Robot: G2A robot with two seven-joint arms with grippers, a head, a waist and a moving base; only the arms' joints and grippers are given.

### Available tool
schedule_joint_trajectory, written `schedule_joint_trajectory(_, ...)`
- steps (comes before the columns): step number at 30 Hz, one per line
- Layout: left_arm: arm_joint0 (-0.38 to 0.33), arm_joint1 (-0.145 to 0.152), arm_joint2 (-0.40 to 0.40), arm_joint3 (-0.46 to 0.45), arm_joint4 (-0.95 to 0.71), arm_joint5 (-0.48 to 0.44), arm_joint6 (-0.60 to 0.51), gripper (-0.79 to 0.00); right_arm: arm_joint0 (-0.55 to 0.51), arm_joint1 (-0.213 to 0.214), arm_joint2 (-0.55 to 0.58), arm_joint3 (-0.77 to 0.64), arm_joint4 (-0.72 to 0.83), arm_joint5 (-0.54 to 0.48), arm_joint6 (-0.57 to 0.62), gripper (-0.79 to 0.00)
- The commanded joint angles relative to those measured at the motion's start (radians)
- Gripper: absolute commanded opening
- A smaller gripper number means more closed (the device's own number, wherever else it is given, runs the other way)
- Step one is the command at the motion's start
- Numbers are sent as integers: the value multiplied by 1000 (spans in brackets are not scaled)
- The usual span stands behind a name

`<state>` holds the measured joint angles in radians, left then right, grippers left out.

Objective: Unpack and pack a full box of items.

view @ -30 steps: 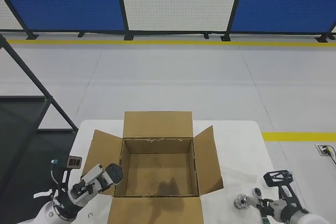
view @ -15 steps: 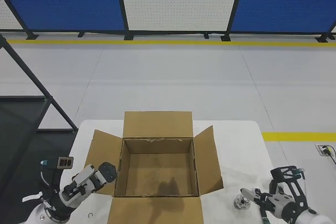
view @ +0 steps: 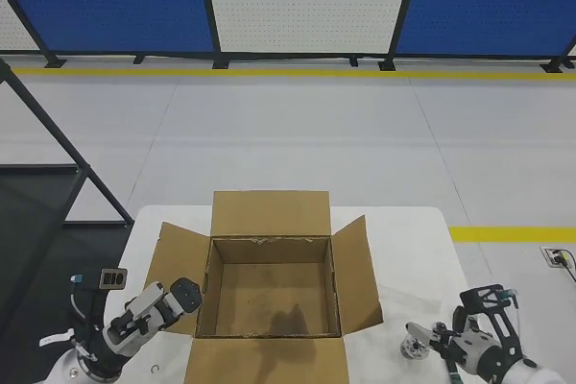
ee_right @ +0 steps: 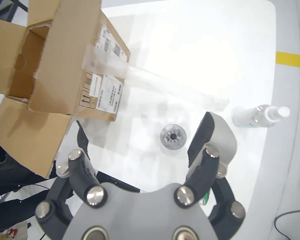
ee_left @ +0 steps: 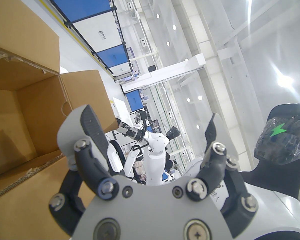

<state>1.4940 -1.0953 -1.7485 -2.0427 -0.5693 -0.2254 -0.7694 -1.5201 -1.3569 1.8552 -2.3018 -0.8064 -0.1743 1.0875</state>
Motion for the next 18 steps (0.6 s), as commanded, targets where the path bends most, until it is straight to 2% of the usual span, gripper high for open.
schedule_joint_trajectory(1,0,0,1,-10,5,0,0,0,-4,1,6,-17,39,-9,-47,0)
schedule_joint_trajectory(4,3,2,-6,-21,3,-16,-33,0,-23,2,33,-47,120,-34,-133,0)
schedule_joint_trajectory(6,8,3,-16,-27,-11,-28,-47,0,-35,4,48,-48,201,-89,-173,0)
schedule_joint_trajectory(11,27,3,-31,-40,-89,-44,-88,0,-61,16,100,-48,351,-224,-204,0)
schedule_joint_trajectory(18,33,3,-40,-39,-109,-47,-92,0,-65,23,111,-48,350,-236,-176,0)
